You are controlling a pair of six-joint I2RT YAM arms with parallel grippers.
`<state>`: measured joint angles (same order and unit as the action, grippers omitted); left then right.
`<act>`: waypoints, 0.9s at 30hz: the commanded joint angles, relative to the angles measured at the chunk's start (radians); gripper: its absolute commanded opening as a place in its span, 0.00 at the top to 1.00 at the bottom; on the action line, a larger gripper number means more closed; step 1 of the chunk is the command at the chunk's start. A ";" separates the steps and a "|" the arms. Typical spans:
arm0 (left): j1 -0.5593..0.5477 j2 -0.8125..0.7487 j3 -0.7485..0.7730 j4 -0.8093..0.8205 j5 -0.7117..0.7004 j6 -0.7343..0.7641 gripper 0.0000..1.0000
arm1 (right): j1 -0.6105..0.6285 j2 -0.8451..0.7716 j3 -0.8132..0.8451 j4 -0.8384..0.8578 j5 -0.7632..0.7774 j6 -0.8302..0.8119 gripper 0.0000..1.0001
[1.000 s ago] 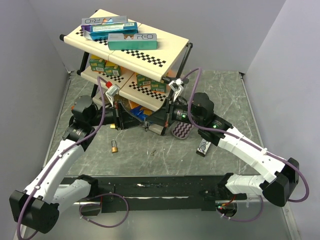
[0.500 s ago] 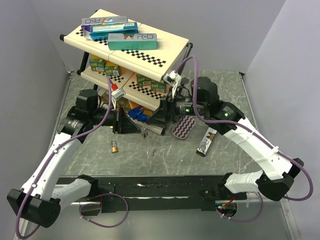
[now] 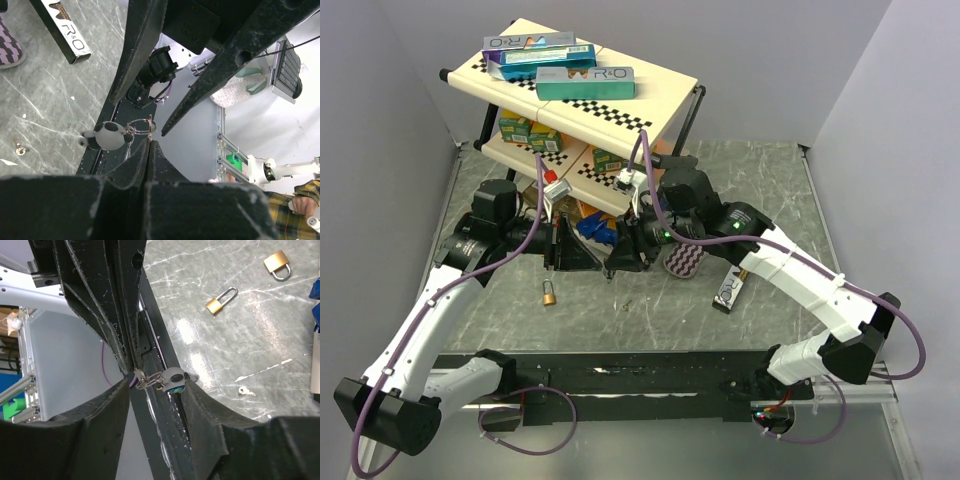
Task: Unlock with the key
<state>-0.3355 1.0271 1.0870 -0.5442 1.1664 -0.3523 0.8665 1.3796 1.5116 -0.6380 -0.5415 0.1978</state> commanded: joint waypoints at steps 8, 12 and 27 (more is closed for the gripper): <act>-0.004 -0.004 0.017 0.015 0.053 0.022 0.99 | 0.005 0.007 0.033 0.044 -0.041 -0.017 0.57; -0.004 -0.002 0.021 0.012 0.056 0.026 0.99 | 0.006 0.016 0.038 0.064 -0.061 -0.006 0.58; -0.004 -0.024 0.001 0.146 -0.029 -0.101 0.89 | 0.009 0.019 0.024 0.103 -0.075 0.008 1.00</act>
<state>-0.3351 1.0264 1.0863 -0.5415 1.1725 -0.3553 0.8658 1.3991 1.5120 -0.5831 -0.6365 0.2173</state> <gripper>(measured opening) 0.035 0.015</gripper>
